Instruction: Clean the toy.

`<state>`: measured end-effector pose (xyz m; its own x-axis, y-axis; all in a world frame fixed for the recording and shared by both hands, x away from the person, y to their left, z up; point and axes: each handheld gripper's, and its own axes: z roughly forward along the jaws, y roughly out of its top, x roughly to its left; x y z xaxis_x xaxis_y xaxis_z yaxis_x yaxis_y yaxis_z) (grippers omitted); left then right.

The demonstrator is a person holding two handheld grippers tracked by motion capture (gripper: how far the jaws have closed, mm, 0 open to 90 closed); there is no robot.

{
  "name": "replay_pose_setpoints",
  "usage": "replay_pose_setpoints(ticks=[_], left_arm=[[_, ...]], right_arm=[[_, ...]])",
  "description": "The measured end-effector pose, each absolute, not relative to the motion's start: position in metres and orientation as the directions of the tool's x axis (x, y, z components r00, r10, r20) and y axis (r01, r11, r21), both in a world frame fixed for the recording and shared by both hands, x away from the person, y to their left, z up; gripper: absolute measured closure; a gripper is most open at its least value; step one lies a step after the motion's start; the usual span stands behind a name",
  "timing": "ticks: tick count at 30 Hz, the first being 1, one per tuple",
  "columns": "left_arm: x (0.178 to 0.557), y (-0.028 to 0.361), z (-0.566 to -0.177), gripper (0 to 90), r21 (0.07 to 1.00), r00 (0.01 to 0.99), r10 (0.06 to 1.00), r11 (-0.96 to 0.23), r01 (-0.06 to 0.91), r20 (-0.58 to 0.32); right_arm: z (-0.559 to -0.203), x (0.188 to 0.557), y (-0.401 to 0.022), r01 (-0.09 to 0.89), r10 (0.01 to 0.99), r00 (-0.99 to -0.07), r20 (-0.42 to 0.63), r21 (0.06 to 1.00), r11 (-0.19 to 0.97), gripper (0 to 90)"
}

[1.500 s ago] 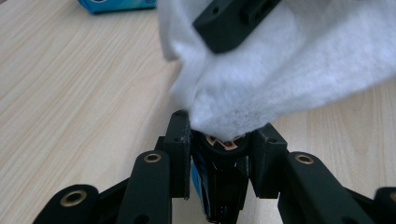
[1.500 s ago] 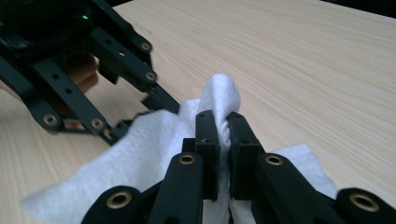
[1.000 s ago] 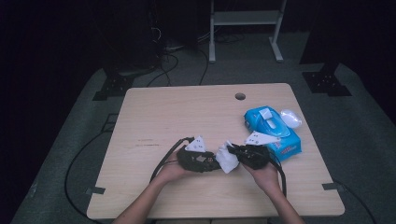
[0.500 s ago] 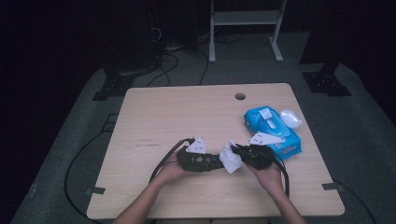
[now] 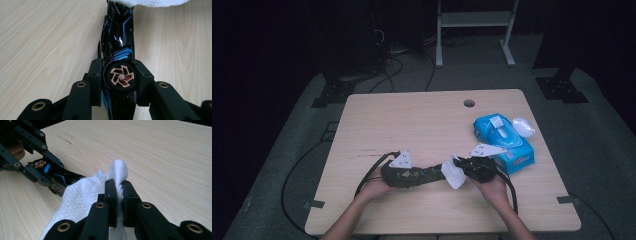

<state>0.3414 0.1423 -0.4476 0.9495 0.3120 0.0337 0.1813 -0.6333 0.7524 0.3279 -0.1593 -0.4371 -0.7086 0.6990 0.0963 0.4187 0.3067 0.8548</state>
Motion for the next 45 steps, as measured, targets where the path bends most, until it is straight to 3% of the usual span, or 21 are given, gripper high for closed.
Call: replay_pose_setpoints(ticks=[7,10,24,30,39,45], left_arm=[[0.339,0.151,-0.447,63.9,0.750,0.947,0.322,-0.632,0.195,0.025],[0.341,0.148,-0.444,59.5,0.750,0.948,0.317,-0.632,0.198,0.017],[0.355,0.108,-0.434,52.5,0.700,0.952,0.303,-0.686,0.199,0.026],[0.362,0.094,-0.436,51.9,0.667,0.955,0.297,-0.714,0.214,0.012],[0.364,0.071,-0.443,51.5,0.546,0.956,0.288,-0.810,0.213,0.054],[0.360,0.067,-0.440,56.9,0.525,0.966,0.246,-0.835,0.166,0.086]], right_arm=[[-0.438,0.328,-0.146,0.408,0.671,-0.734,0.103,0.857,0.315,84.0],[-0.437,0.328,-0.143,0.405,0.664,-0.740,0.106,0.858,0.315,83.9],[-0.433,0.324,-0.167,0.415,0.685,-0.718,0.125,0.867,0.277,83.9],[-0.432,0.322,-0.176,0.418,0.694,-0.709,0.129,0.869,0.265,83.9],[-0.435,0.322,-0.179,0.425,0.692,-0.708,0.142,0.868,0.257,83.9],[-0.438,0.323,-0.171,0.438,0.668,-0.724,0.169,0.861,0.257,83.9]])
